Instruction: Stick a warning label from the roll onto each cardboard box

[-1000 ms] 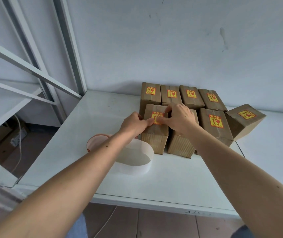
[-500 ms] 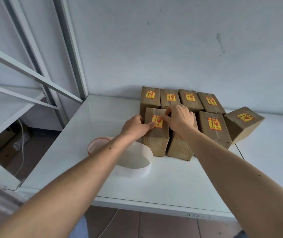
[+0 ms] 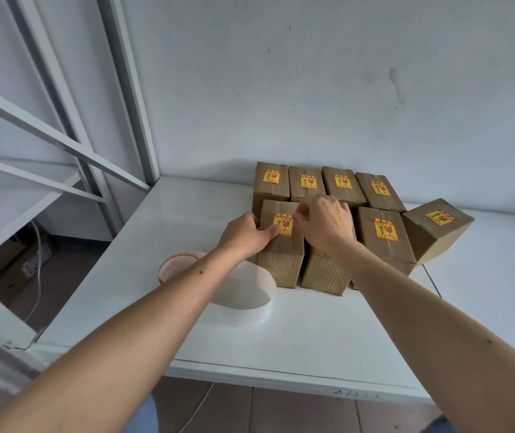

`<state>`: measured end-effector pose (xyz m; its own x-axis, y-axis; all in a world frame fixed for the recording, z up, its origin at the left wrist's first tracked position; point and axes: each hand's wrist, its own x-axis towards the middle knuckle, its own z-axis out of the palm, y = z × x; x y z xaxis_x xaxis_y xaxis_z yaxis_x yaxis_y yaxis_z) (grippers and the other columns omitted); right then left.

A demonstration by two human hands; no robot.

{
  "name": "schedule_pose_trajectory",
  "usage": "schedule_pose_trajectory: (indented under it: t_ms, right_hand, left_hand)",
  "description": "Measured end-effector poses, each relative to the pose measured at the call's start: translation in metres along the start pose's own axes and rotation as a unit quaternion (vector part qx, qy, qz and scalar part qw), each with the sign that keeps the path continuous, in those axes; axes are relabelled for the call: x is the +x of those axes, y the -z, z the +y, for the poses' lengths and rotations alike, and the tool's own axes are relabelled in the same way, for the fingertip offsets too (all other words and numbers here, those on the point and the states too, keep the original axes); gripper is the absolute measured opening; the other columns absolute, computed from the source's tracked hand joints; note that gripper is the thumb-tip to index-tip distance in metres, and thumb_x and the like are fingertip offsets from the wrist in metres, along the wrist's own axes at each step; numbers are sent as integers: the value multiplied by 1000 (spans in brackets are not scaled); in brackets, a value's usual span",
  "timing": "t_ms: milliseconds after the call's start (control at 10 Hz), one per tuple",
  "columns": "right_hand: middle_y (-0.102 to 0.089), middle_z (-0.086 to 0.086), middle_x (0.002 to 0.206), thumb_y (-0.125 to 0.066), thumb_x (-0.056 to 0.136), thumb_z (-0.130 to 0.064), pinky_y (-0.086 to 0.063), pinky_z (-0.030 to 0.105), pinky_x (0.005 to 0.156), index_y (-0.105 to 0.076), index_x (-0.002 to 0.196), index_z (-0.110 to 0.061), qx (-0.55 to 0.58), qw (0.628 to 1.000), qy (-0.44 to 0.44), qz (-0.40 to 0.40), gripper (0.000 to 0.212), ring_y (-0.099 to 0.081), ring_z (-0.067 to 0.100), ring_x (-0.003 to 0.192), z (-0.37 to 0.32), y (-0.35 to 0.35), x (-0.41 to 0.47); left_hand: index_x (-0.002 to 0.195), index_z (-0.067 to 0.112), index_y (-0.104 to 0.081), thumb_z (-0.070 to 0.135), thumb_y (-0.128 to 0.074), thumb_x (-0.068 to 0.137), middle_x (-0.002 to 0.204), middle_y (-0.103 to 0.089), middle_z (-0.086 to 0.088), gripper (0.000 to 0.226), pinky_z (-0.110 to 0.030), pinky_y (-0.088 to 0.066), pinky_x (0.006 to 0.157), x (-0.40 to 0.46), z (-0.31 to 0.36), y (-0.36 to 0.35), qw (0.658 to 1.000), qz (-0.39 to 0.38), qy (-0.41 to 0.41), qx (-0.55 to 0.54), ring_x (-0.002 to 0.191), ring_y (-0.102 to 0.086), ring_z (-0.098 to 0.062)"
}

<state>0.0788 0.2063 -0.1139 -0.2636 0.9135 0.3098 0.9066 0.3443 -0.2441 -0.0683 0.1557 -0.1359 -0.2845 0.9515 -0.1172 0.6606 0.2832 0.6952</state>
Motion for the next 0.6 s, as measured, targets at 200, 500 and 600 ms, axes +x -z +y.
schedule_pose_trajectory:
  t_ms: [200, 500, 600]
  right_hand:
    - [-63, 0, 117, -47, 96, -39, -36, 39, 98, -66, 108, -22, -88, 992, 81, -26, 29, -50, 21, 118, -2, 6, -34]
    - [-59, -2, 122, -47, 97, -39, -39, 35, 95, -62, 118, -24, -47, 995, 82, -31, 29, -50, 20, 119, 13, 45, -74]
    - [-64, -8, 109, -57, 93, -38, -44, 32, 84, -66, 107, -26, -31, 994, 103, 13, 21, -57, 18, 106, 44, 70, -127]
  left_hand:
    - [113, 9, -55, 55, -55, 89, 110, -64, -8, 52, -38, -52, 84, -5, 4, -1, 999, 15, -19, 28, 97, -60, -25]
    - [120, 14, -51, 49, -55, 92, 111, -62, -2, 45, -33, -51, 82, -39, 8, 26, 998, 29, -50, 38, 93, -56, -16]
    - [114, 17, -54, 44, -61, 89, 102, -62, 3, 38, -33, -52, 83, -75, -12, 43, 995, 58, -77, -15, 92, -60, -15]
